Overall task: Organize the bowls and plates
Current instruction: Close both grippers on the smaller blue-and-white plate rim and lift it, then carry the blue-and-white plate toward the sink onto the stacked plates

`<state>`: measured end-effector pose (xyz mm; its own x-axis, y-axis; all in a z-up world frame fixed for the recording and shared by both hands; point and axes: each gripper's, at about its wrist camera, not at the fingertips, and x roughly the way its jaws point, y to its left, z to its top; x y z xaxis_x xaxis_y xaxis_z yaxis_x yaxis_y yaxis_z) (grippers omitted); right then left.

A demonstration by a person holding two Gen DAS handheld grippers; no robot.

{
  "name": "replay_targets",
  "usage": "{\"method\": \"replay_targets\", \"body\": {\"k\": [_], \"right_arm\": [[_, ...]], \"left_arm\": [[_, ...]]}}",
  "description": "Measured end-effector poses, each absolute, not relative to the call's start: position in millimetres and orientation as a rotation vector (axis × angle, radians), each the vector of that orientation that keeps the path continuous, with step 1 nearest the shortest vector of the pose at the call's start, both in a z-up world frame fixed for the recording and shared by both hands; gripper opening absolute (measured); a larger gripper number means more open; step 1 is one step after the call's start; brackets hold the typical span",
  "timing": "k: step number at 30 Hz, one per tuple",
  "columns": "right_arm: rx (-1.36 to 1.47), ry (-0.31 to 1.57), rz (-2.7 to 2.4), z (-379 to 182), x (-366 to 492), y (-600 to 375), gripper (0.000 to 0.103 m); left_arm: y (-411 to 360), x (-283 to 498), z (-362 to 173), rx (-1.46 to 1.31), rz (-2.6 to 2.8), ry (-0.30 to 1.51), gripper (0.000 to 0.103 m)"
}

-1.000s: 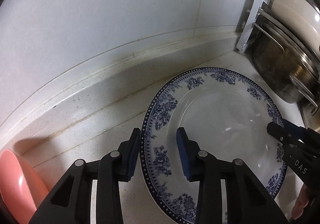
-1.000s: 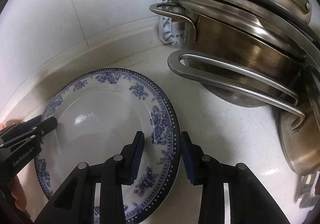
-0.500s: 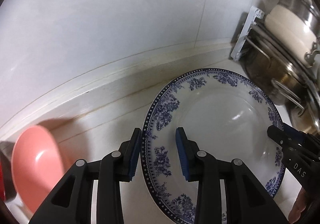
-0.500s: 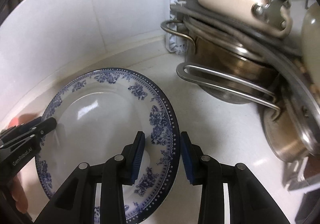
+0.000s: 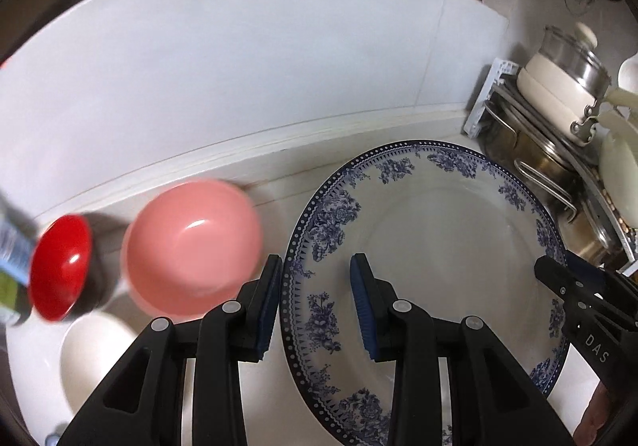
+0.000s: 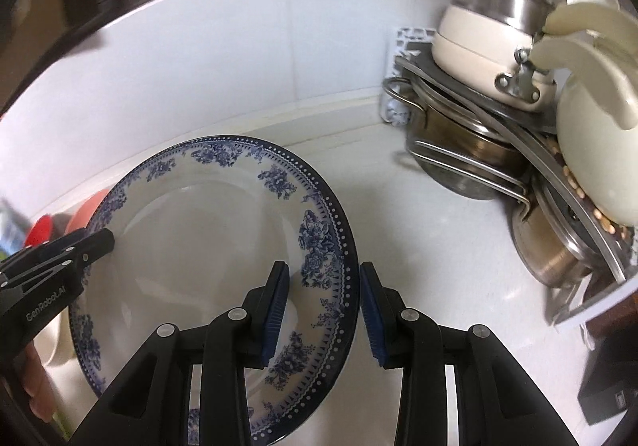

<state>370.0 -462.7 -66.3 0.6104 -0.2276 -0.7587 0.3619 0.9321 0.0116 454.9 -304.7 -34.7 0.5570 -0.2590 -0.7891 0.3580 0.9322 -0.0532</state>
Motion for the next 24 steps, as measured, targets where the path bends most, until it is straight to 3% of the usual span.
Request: {"method": "replay_targets", "body": {"k": [24], "right_arm": [[0.067,0.815,-0.151,-30,285,-300,0.037]], "left_arm": [[-128,342,2,0.012,-0.18,0.853,0.035]]}}
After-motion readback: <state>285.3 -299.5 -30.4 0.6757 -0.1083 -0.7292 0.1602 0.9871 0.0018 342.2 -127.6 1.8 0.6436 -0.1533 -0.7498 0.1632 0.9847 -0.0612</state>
